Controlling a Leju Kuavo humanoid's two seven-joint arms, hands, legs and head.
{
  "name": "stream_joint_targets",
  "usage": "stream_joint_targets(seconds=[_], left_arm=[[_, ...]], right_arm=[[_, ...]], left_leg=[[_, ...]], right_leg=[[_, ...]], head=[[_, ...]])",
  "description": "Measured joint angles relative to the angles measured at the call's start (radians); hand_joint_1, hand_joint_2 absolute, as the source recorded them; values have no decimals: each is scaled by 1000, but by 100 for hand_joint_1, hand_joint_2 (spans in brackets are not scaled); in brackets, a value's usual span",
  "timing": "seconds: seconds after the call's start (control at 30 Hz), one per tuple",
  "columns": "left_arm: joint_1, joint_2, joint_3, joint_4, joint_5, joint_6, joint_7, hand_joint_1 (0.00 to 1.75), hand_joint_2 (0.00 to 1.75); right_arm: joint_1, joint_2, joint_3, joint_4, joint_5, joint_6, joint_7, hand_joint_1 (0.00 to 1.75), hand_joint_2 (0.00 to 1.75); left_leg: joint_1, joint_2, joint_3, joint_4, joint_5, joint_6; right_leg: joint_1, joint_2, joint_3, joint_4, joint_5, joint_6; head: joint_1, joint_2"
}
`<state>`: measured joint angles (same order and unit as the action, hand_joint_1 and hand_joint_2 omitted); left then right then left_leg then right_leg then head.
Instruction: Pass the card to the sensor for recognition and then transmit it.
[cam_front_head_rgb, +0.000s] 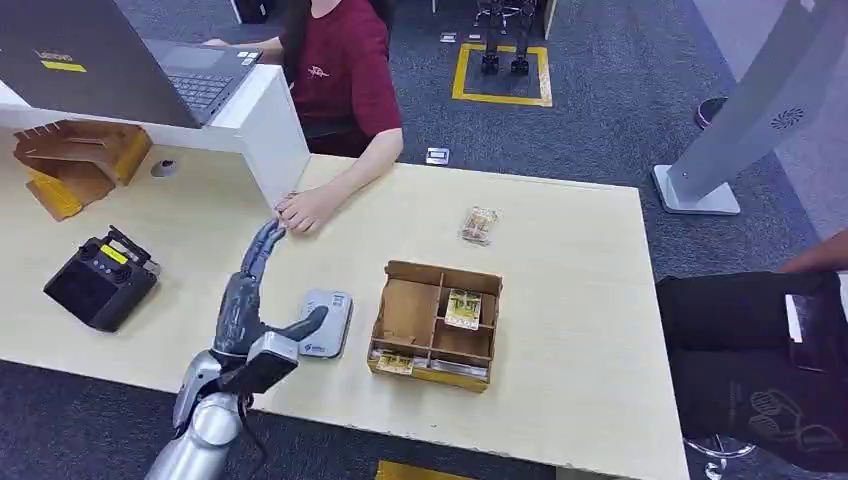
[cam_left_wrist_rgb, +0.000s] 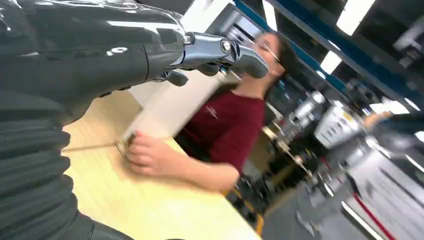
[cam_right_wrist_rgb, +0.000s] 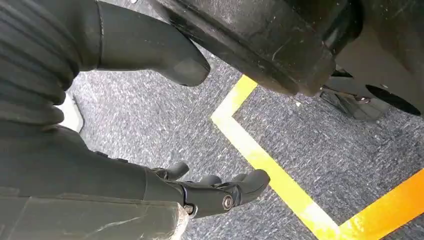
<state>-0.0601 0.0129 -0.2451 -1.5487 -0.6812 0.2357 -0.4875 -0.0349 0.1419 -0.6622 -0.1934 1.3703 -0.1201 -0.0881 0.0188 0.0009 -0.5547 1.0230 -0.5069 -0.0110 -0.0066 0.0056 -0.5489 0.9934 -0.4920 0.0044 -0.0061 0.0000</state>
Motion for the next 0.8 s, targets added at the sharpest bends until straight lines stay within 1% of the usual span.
stream_joint_targets(seconds=[0.1,0.13,0.23,0.33,0.5,0.67,0.73,0.77,0.8], left_arm=[[54,26,-76,-27,-38,7,-20,0,175],[71,34,-100,-35,-65,23,-26,0,175],[112,43,-156,-42,-168,103,-23,0,175],[142,46,-206,-42,-247,179,-3,0,175],[163,45,-254,-40,-319,277,18,0,175],[171,45,-286,-33,-356,317,38,0,175],[174,42,-291,-26,-431,374,67,0,175],[176,37,-291,-23,-505,411,94,0,175],[178,33,-291,-20,-562,433,113,0,175]], right_arm=[[1,0,-7,0,-1,-3,-2,0,175],[1,0,-11,0,-1,-3,-3,0,175],[1,1,-21,0,0,-2,-3,0,175],[1,1,-26,0,3,-2,-1,0,175],[1,3,-27,0,11,-2,5,0,175],[0,3,-27,0,18,-1,5,0,175],[0,3,-27,0,22,-1,4,0,175],[0,3,-27,0,26,-1,4,0,175],[0,3,-27,0,30,-1,4,0,175]], left_leg=[[0,0,0,0,0,0],[0,0,0,0,0,0],[0,0,0,0,0,0],[0,0,0,0,0,0],[0,0,0,0,0,0],[0,0,0,0,0,0],[0,0,0,0,0,0],[0,0,0,0,0,0],[0,0,0,0,0,0]], right_leg=[[0,0,0,0,0,0],[0,0,0,0,0,0],[0,0,0,0,0,0],[0,0,0,0,0,0],[0,0,0,0,0,0],[0,0,0,0,0,0],[0,-1,0,0,0,0],[0,-1,0,0,0,0],[0,-1,0,0,0,0]], head=[[0,0],[0,0],[0,0],[0,0],[0,0],[0,0],[0,0],[0,0],[0,0]])
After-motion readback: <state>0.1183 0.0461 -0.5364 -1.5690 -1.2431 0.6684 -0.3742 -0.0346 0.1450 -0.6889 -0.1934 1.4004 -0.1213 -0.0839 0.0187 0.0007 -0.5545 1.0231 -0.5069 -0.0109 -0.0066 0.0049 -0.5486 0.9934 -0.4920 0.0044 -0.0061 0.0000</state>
